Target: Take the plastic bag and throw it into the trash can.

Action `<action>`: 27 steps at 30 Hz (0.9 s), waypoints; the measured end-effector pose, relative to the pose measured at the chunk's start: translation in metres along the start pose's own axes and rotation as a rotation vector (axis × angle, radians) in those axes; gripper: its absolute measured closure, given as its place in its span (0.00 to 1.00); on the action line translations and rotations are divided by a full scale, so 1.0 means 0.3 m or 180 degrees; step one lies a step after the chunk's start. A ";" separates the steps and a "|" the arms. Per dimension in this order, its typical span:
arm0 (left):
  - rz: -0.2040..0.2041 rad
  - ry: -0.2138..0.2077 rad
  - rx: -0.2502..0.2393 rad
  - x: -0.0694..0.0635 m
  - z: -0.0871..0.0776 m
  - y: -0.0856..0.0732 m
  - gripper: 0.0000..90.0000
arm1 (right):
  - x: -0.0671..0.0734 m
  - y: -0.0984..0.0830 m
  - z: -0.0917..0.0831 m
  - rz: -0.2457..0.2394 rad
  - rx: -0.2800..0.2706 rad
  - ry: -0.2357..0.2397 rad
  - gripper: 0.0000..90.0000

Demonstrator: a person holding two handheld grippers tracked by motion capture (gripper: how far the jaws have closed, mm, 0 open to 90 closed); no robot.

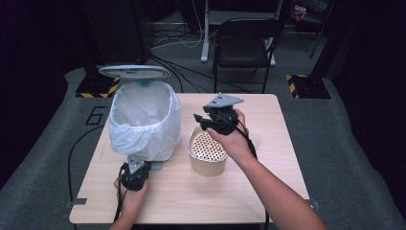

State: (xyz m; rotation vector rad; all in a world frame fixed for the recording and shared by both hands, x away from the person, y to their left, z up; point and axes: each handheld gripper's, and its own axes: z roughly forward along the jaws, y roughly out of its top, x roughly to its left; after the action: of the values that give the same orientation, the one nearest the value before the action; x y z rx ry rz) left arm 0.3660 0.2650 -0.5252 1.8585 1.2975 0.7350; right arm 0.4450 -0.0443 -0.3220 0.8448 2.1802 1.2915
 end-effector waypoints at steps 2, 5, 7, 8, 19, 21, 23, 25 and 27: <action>-0.0023 -0.0012 -0.0007 -0.001 0.002 -0.001 1.00 | -0.048 -0.069 -0.001 0.0112 0.0105 -0.0094 0.66; -0.0125 -0.0050 -0.0005 -0.008 0.003 -0.002 1.00 | -0.082 -0.128 0.005 0.0188 0.0177 -0.0178 0.69; -0.0124 -0.0052 -0.0005 -0.007 0.003 -0.002 1.00 | -0.090 -0.146 0.005 0.0219 0.0220 -0.0202 0.69; -0.0025 -0.0014 0.0005 -0.001 0.001 0.000 1.00 | -0.096 -0.159 0.008 0.0230 0.0228 -0.0221 0.69; -0.0132 -0.0027 -0.0043 -0.010 0.006 -0.003 1.00 | -0.178 -0.315 0.036 0.0513 0.0466 -0.0447 0.74; -0.0134 -0.0025 -0.0046 -0.011 0.006 -0.003 1.00 | -0.184 -0.329 0.042 0.0540 0.0486 -0.0449 0.75; -0.0153 -0.0022 -0.0063 -0.012 0.007 -0.003 1.00 | -0.189 -0.338 0.048 0.0558 0.0482 -0.0447 0.76; -0.0148 -0.0027 -0.0054 -0.012 0.007 -0.003 1.00 | -0.191 -0.341 0.051 0.0580 0.0472 -0.0425 0.77; -0.0147 -0.0022 -0.0052 -0.013 0.006 -0.003 1.00 | -0.193 -0.346 0.059 0.0602 0.0484 -0.0367 0.80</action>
State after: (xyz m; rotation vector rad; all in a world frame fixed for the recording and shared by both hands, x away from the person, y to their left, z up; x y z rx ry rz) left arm 0.3658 0.2611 -0.5271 1.8105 1.3219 0.7123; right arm 0.4695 -0.1129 -0.4174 1.1806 2.1695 1.1410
